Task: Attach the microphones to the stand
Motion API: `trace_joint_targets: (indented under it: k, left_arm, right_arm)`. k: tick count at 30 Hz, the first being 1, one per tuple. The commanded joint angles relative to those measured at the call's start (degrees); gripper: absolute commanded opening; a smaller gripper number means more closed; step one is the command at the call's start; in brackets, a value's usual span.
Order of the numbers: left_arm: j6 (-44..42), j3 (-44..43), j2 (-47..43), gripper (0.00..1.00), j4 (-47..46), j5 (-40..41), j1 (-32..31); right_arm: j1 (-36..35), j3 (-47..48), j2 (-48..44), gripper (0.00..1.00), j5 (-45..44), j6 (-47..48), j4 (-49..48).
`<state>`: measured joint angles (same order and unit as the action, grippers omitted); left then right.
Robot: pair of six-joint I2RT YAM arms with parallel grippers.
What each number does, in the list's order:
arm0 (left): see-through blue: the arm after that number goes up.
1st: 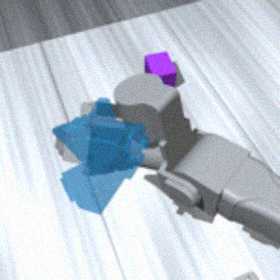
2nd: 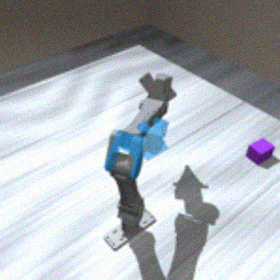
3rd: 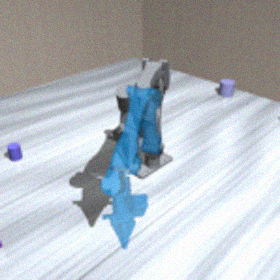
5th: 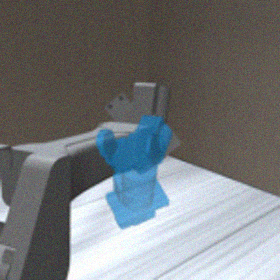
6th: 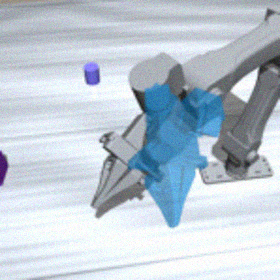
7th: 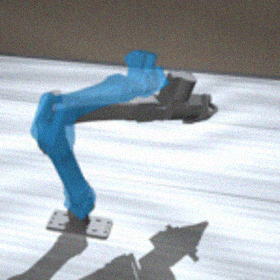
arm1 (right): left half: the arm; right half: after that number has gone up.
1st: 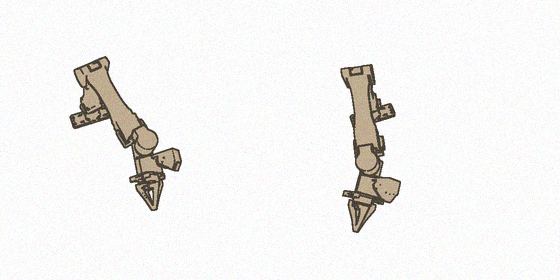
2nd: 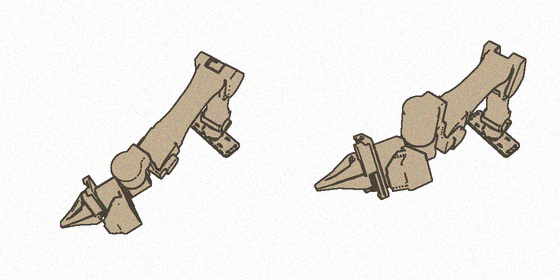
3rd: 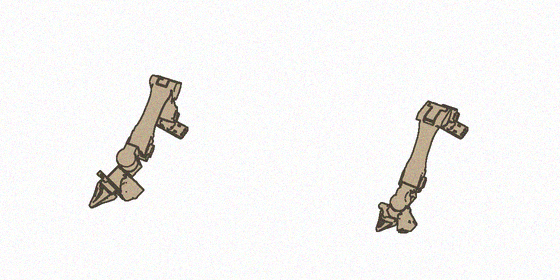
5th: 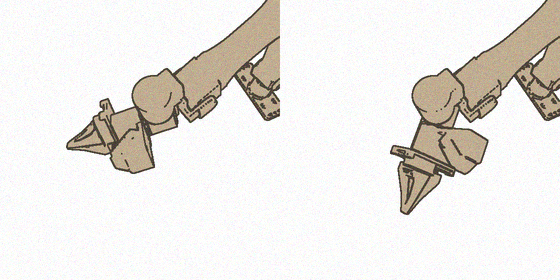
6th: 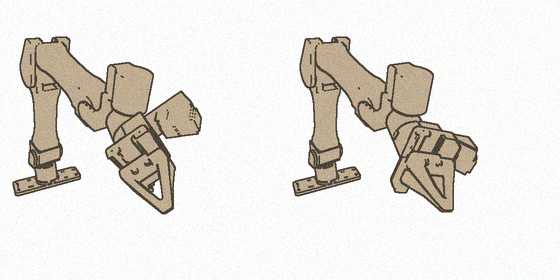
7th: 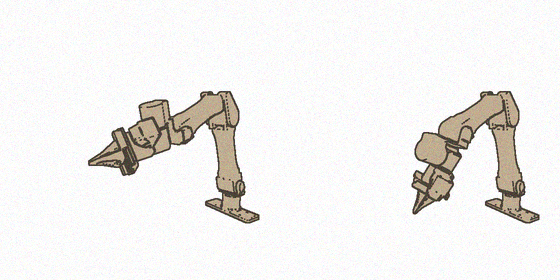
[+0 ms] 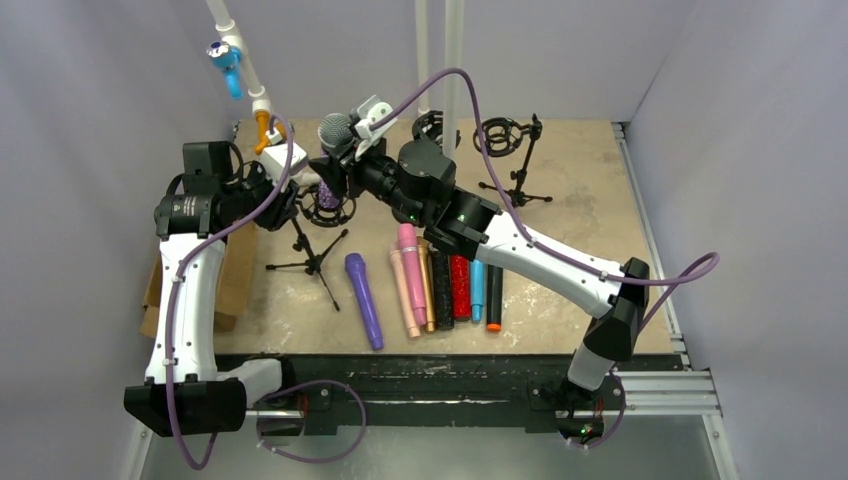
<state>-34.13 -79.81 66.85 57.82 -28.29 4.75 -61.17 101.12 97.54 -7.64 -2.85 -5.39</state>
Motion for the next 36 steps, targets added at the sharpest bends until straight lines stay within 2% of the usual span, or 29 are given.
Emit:
trace_joint_targets:
  k: [1, 8, 17, 24, 29, 33, 36]
  left_arm:
    - [0.7, 1.6, 1.2, 0.09, -0.2, 0.0, 0.1]
    - [0.5, 2.6, 0.3, 0.09, -0.4, -0.4, 0.1]
    - [1.2, 3.2, -0.3, 0.08, -1.1, -1.4, 0.2]
    - [1.9, 4.0, -0.2, 0.08, -2.4, -1.3, 0.1]
    - [2.5, 4.0, -0.2, 0.08, -3.4, -0.9, 0.1]
    - [3.4, 3.9, 0.1, 0.09, -4.7, -0.4, 0.1]
    - [2.3, 1.7, 1.9, 0.1, -4.0, -0.1, 0.1]
  right_arm:
    - [-0.4, 1.9, 0.8, 0.0, -0.5, -3.3, 1.3]
    - [1.6, -0.4, 2.0, 0.0, 0.1, -8.5, 0.8]
    - [1.9, 0.9, 4.2, 0.0, 1.0, -9.3, 2.8]
    - [1.9, -2.0, 5.5, 0.08, 0.2, -9.8, 2.4]
    - [1.8, -2.6, 6.8, 0.24, 0.7, -10.6, 2.7]
    - [1.8, -3.0, 7.3, 0.46, 1.8, -10.6, 2.9]
    - [1.9, -2.4, 7.6, 0.54, 2.8, -9.5, 4.0]
